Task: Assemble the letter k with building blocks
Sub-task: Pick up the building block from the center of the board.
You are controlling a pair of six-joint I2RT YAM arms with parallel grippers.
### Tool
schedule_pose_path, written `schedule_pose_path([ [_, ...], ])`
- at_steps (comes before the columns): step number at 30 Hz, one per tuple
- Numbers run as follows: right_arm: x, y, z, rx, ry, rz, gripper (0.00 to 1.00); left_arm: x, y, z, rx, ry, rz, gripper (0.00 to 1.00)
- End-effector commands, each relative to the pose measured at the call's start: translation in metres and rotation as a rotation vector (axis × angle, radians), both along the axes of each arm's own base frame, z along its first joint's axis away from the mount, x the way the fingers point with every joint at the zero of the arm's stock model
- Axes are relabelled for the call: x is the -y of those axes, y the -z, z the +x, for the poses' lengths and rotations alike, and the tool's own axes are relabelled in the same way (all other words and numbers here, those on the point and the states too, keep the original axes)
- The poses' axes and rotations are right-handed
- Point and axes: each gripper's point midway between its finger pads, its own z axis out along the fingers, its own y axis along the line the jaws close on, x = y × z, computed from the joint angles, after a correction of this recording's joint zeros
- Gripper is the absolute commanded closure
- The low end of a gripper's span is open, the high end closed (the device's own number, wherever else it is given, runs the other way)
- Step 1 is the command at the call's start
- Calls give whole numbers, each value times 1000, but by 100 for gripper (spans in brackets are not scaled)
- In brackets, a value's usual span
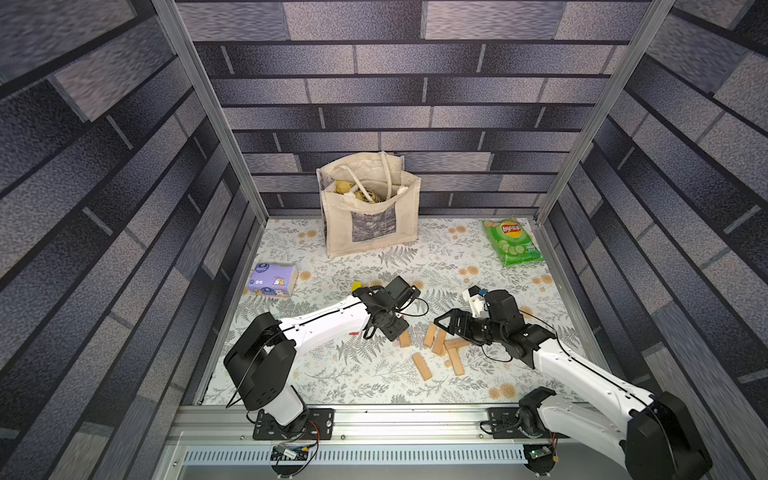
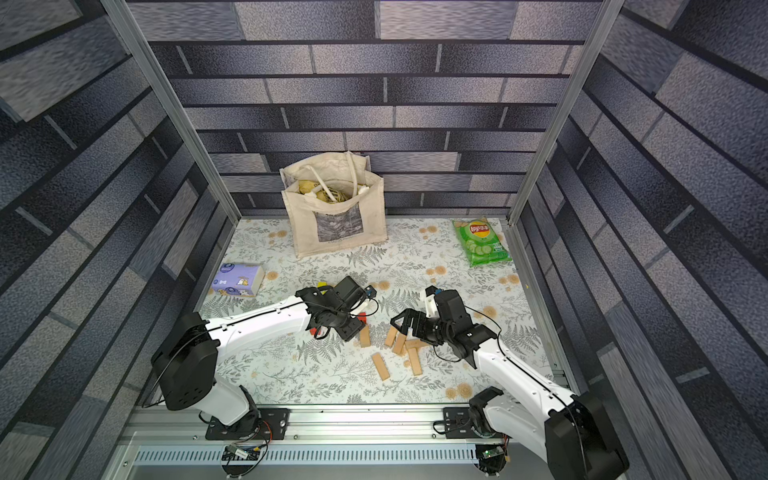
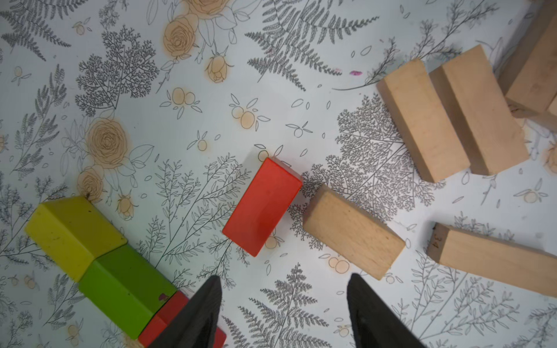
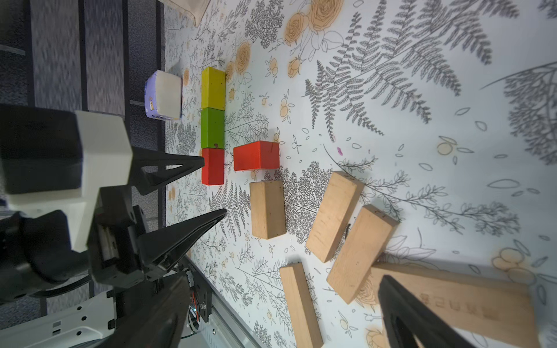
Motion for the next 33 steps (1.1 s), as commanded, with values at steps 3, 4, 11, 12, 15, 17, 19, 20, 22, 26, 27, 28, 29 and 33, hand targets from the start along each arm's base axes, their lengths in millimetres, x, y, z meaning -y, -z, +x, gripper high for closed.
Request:
schedule_pose_path([
  [3, -2, -1, -3, -21, -30, 32, 0, -7, -10, 17, 35, 58, 21, 32],
  [4, -1, -1, -1, -9, -26, 30, 0, -9, -11, 20, 48, 59, 26, 32],
  [11, -5, 3, 3, -32, -33, 47, 0, -10, -9, 22, 30, 97, 27, 32],
  [12, -4, 5, 5, -23, -29, 38, 0, -10, -8, 22, 32, 101, 30, 32],
  [15, -4, 9, 6, -42, -28, 40, 0, -8, -4, 24, 25, 94, 18, 32],
  [17, -7, 5, 5, -54, -35, 62, 0, -8, 2, 23, 13, 90, 36, 33],
  [19, -6, 4, 5, -41, -37, 54, 0, -11, 6, 27, 27, 91, 62, 33],
  [20, -4, 4, 6, -30, -33, 42, 0, -13, 9, 29, 29, 88, 75, 33],
  [22, -3, 5, 8, -32, -30, 45, 0, -14, 14, 32, 25, 83, 89, 34],
  [26, -7, 3, 9, -50, -42, 67, 0, -8, 20, 33, 12, 91, 89, 34],
  [27, -6, 4, 10, -46, -40, 60, 0, -7, 21, 35, 16, 92, 89, 34],
  [28, -5, 5, 11, -39, -36, 53, 0, -7, 24, 37, 16, 89, 91, 34],
  [29, -4, 6, 11, -41, -36, 50, 0, -7, 25, 39, 15, 87, 93, 34],
  [33, -5, 10, 10, -64, -43, 57, 0, 0, 28, 40, 1, 89, 90, 34],
])
